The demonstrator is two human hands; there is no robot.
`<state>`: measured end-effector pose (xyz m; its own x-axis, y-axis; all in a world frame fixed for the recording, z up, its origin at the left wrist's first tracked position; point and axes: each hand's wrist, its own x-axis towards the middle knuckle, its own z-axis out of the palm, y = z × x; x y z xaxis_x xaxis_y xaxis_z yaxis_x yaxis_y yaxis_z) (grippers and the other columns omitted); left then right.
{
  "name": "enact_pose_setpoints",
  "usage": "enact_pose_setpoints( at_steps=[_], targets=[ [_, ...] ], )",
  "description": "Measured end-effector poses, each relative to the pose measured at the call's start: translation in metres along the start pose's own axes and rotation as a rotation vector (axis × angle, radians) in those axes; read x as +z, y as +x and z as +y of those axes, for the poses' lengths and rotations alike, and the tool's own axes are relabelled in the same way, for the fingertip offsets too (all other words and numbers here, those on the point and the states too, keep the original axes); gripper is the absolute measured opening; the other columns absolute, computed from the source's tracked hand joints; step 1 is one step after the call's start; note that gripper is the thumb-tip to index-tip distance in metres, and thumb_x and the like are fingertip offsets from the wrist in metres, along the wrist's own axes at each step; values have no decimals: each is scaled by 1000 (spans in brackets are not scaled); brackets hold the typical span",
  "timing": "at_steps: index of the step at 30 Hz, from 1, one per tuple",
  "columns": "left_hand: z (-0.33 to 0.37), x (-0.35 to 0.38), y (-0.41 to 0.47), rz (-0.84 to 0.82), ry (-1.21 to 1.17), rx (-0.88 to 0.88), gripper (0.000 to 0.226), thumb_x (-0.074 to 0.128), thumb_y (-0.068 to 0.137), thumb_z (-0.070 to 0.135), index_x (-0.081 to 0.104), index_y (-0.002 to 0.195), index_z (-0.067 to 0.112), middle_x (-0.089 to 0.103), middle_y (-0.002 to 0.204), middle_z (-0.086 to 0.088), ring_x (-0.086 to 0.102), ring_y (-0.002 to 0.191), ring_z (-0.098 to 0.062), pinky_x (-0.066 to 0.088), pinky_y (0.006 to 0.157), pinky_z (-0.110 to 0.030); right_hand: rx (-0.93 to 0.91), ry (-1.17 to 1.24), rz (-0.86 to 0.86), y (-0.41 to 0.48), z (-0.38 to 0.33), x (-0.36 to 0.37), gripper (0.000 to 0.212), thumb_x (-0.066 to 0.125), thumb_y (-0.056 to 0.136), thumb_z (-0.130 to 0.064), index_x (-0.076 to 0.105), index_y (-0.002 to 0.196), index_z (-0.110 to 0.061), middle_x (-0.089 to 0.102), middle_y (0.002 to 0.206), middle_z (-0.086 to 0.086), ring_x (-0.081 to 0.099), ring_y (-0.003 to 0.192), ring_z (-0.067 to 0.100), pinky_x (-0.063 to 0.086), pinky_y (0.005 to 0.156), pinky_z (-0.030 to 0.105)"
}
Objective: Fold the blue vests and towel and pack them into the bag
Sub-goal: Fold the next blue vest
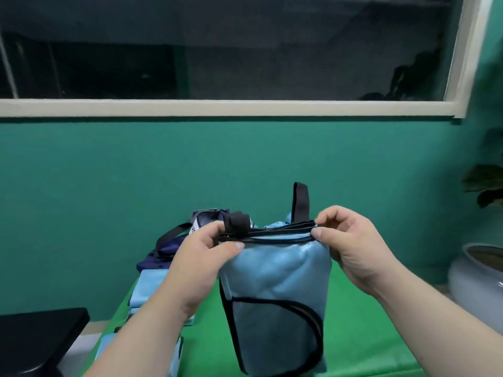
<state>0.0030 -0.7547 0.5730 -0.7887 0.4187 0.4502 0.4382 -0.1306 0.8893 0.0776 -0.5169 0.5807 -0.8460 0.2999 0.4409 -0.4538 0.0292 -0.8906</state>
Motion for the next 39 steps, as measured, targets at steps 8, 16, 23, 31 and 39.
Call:
enact_pose_setpoints(
  at_steps=[8,16,23,31,39],
  targets=[
    [19,-3,1,49,62,-115,25,64,89,3,75,104,20,73,84,8,61,72,-9,48,71,-30,10,-63,-41,10,-14,3,23,73,75,-5,65,68,-26,53,79,12,44,67,20,39,52,23],
    [-33,-8,50,79,150,-205,14,65,90,6,73,94,16,67,68,10,58,59,-7,48,59,-24,97,-195,14,63,36,2,26,68,83,2,61,70,-20,55,67,0,44,53,13,37,46,23],
    [-139,-7,106,112,305,-353,19,70,71,31,72,80,15,60,66,7,48,62,-13,36,65,-30,241,-378,43,119,141,-9,20,68,79,-4,59,69,-19,53,64,-1,44,61,17,40,58,32],
    [-262,11,171,161,408,-522,25,71,76,21,52,61,14,43,56,6,37,58,-16,25,56,-29,350,-567,74,186,272,-37,5,68,79,-11,64,77,-9,55,63,-4,45,59,15,39,58,28],
    [-357,20,207,97,600,-599,23,68,79,23,57,64,9,49,60,0,44,61,-20,32,58,-31,477,-710,24,215,362,-61,6,67,82,-17,65,82,-11,59,66,-2,51,60,15,42,57,26]
  ],
)
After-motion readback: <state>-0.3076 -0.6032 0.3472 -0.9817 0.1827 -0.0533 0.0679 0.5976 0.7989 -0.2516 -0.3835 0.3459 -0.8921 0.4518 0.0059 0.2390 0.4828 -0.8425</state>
